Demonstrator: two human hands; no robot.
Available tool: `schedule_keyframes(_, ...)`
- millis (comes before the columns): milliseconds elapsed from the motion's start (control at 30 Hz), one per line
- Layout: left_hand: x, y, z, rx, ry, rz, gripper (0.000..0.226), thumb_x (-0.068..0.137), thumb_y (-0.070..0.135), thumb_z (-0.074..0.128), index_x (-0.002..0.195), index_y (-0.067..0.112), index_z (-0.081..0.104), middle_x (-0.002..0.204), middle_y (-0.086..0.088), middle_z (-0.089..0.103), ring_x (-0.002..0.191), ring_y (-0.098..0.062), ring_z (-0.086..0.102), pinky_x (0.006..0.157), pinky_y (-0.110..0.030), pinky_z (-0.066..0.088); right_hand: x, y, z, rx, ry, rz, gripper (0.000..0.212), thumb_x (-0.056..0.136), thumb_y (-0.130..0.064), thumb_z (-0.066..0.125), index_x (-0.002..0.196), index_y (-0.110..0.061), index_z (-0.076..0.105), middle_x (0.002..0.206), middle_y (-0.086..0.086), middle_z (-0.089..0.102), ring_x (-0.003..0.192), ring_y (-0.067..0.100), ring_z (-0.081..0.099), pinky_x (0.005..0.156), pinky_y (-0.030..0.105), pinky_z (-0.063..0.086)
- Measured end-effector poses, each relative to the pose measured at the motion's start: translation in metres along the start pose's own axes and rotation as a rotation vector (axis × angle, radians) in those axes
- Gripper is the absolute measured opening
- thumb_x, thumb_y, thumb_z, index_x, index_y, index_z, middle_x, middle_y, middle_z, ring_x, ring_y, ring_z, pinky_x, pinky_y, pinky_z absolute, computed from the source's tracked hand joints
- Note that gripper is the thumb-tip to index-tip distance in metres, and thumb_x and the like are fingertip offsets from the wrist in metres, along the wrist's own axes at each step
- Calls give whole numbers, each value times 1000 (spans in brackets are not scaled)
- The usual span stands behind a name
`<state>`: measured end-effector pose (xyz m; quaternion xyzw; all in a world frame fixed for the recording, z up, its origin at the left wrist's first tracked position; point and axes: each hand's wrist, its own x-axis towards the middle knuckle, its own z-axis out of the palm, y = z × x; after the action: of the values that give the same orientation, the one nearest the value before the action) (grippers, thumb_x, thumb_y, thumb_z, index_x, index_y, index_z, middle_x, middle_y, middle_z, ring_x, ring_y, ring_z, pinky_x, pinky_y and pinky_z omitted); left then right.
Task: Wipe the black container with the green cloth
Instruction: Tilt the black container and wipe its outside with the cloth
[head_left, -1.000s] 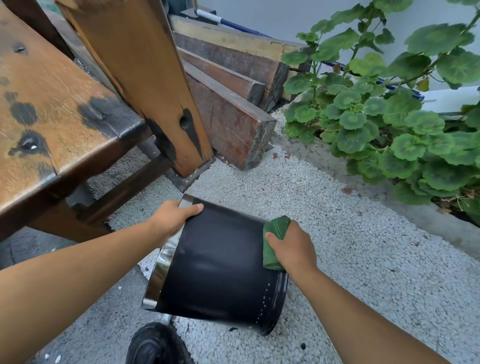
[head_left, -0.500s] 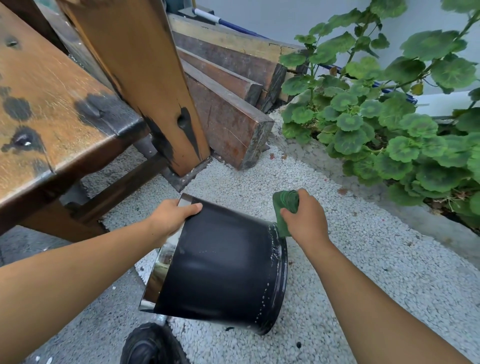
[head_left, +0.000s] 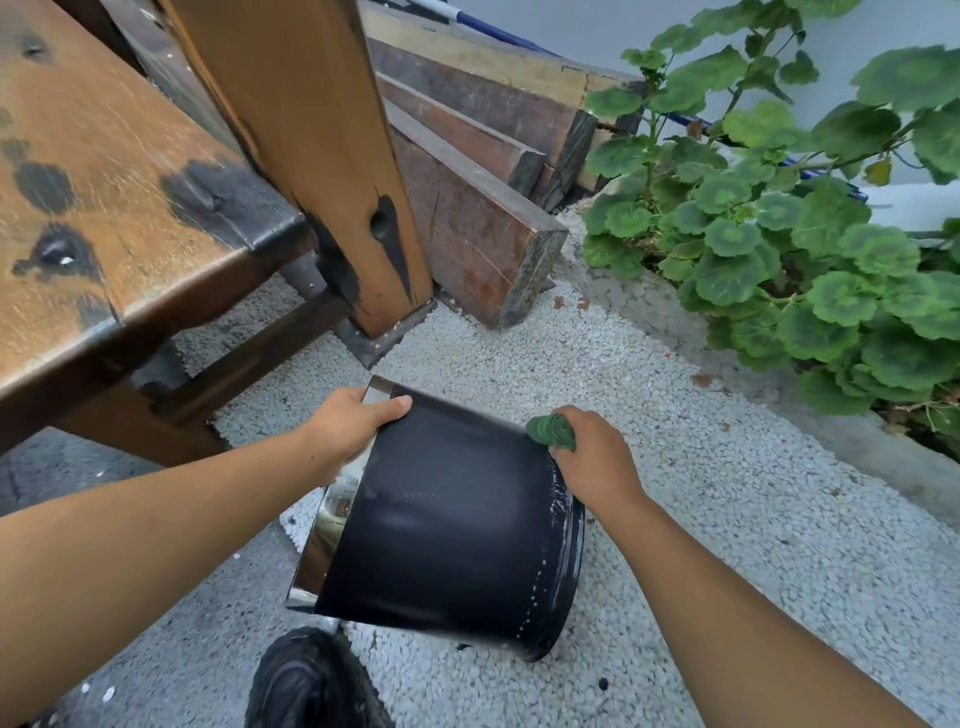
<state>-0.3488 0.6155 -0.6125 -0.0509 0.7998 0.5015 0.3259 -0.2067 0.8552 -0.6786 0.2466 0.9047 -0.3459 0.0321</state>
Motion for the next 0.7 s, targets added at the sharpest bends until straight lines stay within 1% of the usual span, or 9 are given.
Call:
schedule_keyframes(67,1,-2,-1,3,8,5,29,95,25,68,99,-4,67,82,-13,77,56,-13,72,51,-21,55,-2,2,4,64,-36,-5,33,93,-23,68,125,-22,63,115,5,60,96,24,60,80,33,47)
schedule_keyframes(167,0,-7,-2,9,42,11,27,96,26,68,85,1,65,60,-1,74,41,-6,63,38,-13,43,-6,5,8,160,-101,-6,38,91,-49,65,124,-31,59,117,-2,53,100,19,59,84,35,47)
schedule_keyframes(200,0,-8,-2,4,51,9,26,95,26,68,83,3,65,60,0,75,42,-6,65,38,-13,44,-6,6,8,181,-115,0,37,92,-54,62,122,-33,58,119,-4,53,101,17,59,86,36,49)
schedule_keyframes(267,-2,-10,-5,2,52,0,26,94,27,69,89,1,68,78,-10,79,54,-11,72,45,-17,51,-5,7,7,232,-139,22,37,95,-58,55,122,-34,59,123,-5,53,105,15,59,91,39,50)
schedule_keyframes(367,-4,-10,-7,19,54,-9,33,95,29,68,102,-3,70,96,-19,78,75,-23,77,60,-27,60,-3,7,8,299,-152,51,28,97,-56,52,113,-35,59,122,-5,53,101,9,57,86,34,47)
schedule_keyframes(433,-6,-9,-5,26,67,-4,32,95,28,68,103,-3,70,98,-19,78,86,-30,77,74,-35,63,-3,8,9,303,-138,51,19,98,-50,55,108,-34,59,119,-3,53,96,6,56,80,31,45)
schedule_keyframes(533,-7,-5,0,33,76,4,32,96,28,67,104,-3,69,98,-19,78,92,-35,75,89,-47,60,-4,10,11,334,-116,73,14,97,-43,58,106,-32,59,118,-1,51,94,7,57,80,32,46)
schedule_keyframes(633,-7,-2,2,52,81,9,32,96,28,67,104,-3,69,98,-20,78,91,-35,75,88,-46,60,-7,12,11,354,-103,90,14,96,-38,60,109,-32,58,118,0,49,94,9,57,82,33,48)
schedule_keyframes(700,-5,-2,2,57,81,7,31,96,27,66,103,-3,69,96,-18,78,83,-31,75,77,-39,61,-11,13,12,354,-91,95,17,95,-36,63,110,-31,58,118,-1,48,95,10,58,85,35,50)
